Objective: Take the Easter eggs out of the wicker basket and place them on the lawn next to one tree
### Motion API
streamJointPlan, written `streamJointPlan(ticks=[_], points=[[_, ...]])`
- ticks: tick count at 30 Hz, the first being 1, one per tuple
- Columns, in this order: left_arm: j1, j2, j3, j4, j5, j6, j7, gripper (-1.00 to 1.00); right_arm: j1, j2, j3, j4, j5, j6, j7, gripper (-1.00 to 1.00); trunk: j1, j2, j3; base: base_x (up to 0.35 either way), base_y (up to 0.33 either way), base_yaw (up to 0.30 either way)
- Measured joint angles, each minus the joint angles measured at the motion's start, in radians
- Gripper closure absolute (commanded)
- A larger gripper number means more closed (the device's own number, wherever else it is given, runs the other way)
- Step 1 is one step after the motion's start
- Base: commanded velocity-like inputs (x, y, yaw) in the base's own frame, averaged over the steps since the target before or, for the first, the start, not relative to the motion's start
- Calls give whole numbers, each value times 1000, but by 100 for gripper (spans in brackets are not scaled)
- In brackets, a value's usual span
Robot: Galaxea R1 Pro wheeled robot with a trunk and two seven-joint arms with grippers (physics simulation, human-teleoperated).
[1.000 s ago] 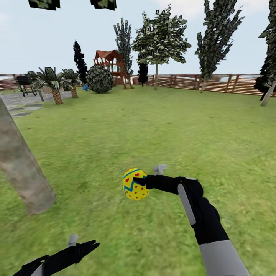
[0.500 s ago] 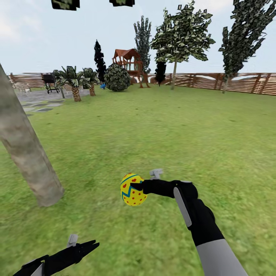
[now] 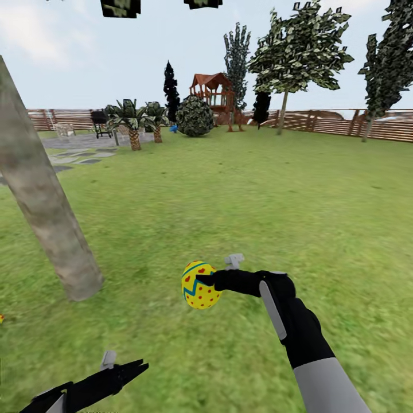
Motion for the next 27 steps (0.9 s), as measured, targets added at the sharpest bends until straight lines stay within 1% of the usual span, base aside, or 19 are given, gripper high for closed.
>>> streamJointPlan(ticks=[8,15,16,18,19,27], points=[[0,0,0,1,1,1,0,-100,0,1,2,14,-1,-2,0,100,0,0,0,98,-254,287],[0,1,0,21,0,2,-2,-100,0,2,4,17,-2,-2,0,100,0,0,0,6,-15,292],[-1,1,0,21,0,2,-4,-100,0,3,4,20,-1,-5,0,100,0,0,0,0,0,292],[0,2,0,21,0,1,-7,-100,0,3,5,41,-1,-53,-1,100,0,0,0,0,0,292],[0,2,0,21,0,1,-8,-100,0,3,5,50,-1,-64,-1,100,0,0,0,0,0,292],[0,2,0,21,0,1,-8,-100,0,3,6,67,-1,-72,-1,100,0,0,0,0,0,292]])
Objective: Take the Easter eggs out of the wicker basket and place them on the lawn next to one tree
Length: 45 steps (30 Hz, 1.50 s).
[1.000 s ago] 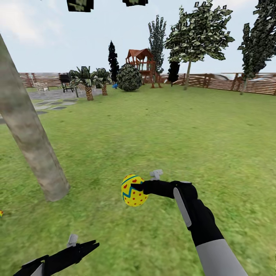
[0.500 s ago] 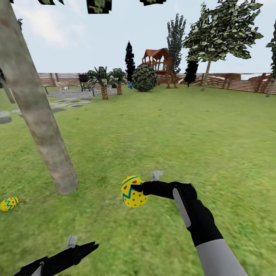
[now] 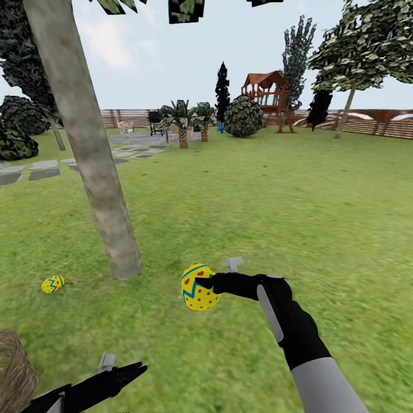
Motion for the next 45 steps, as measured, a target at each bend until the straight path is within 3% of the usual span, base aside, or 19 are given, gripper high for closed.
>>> streamJointPlan(ticks=[4,10,13,17,28,32,45], points=[[1,-1,0,0,0,-1,0,-100,0,0,35,4,1,-1,0,100,0,0,0,89,-93,292],[0,0,0,0,-1,-1,0,-100,0,0,47,24,2,-1,0,100,0,0,0,192,-221,292],[0,0,0,0,-1,0,0,-100,0,0,80,29,4,-2,-1,100,0,0,0,196,-228,292],[0,0,0,0,0,2,0,-100,0,0,102,61,5,-74,-11,100,0,0,0,190,-242,292],[0,0,0,1,0,3,-41,-100,0,0,149,91,5,-107,-16,100,0,0,0,178,-256,292],[0,0,0,1,0,3,-41,-100,0,0,150,121,6,-168,-17,100,0,0,-1,177,-256,292],[0,1,0,2,0,3,-41,-100,0,0,151,125,6,-189,-21,100,0,0,-3,175,-252,82]])
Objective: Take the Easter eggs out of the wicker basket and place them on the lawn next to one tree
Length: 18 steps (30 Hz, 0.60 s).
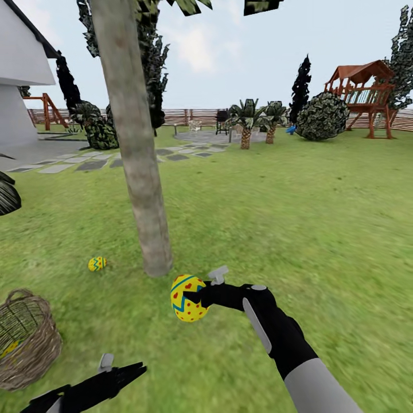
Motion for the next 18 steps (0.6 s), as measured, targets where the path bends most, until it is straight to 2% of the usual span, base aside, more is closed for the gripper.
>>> streamJointPlan(ticks=[3,6,11,14,17,18], points=[[0,0,0,0,0,0,0,-100,0,1,12,15,14,-2,-56,100,0,0,-2,172,-114,139],[0,-1,0,0,0,0,0,-100,0,4,46,21,20,0,-125,100,0,0,-6,172,-12,183],[1,-4,-1,0,0,-1,0,-100,0,5,59,21,24,4,-133,100,0,0,-12,258,-93,193],[0,-4,-1,0,0,0,0,-100,0,5,63,17,26,10,-131,100,0,0,-15,303,-141,67],[0,-2,-2,0,0,0,-2,-100,0,10,64,69,26,11,-141,100,0,0,-15,305,-143,6],[0,-2,-2,0,0,0,-2,-100,0,16,64,87,25,11,-165,100,0,0,-15,306,-144,1]])
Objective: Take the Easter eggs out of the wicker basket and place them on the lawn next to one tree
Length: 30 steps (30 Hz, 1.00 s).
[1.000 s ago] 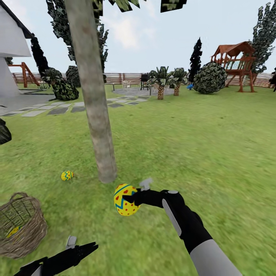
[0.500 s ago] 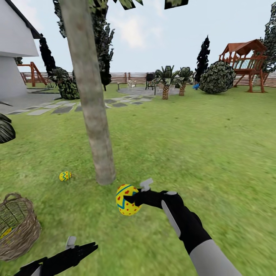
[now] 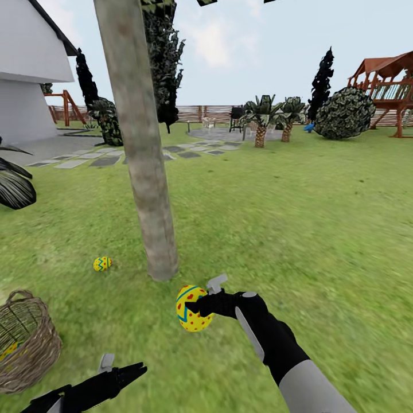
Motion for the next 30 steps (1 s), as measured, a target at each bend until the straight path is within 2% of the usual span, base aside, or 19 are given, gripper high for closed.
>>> streamJointPlan(ticks=[2,4,7,9,12,25,30], points=[[0,0,0,0,0,0,0,-100,0,3,0,16,-2,1,-74,100,0,0,0,306,-143,0],[0,-1,0,0,1,0,1,-100,0,4,0,51,-5,-1,-116,100,0,0,-1,209,-116,72],[0,-1,0,0,0,0,1,-100,-1,11,-2,149,-10,-9,-133,100,1,0,-4,18,-11,141],[0,0,0,0,1,0,1,-100,-2,41,-2,156,-3,-4,-142,100,0,0,-7,113,14,154],[0,0,0,1,1,0,2,-100,-2,45,0,163,-4,-1,-191,100,0,0,-11,183,41,156],[0,-12,0,19,0,-4,4,-100,-2,45,1,167,-14,-7,-200,100,1,0,-28,87,1,157],[1,-13,-5,21,0,-7,3,-100,-2,45,0,170,-17,-11,-202,100,0,0,-35,234,0,142]])
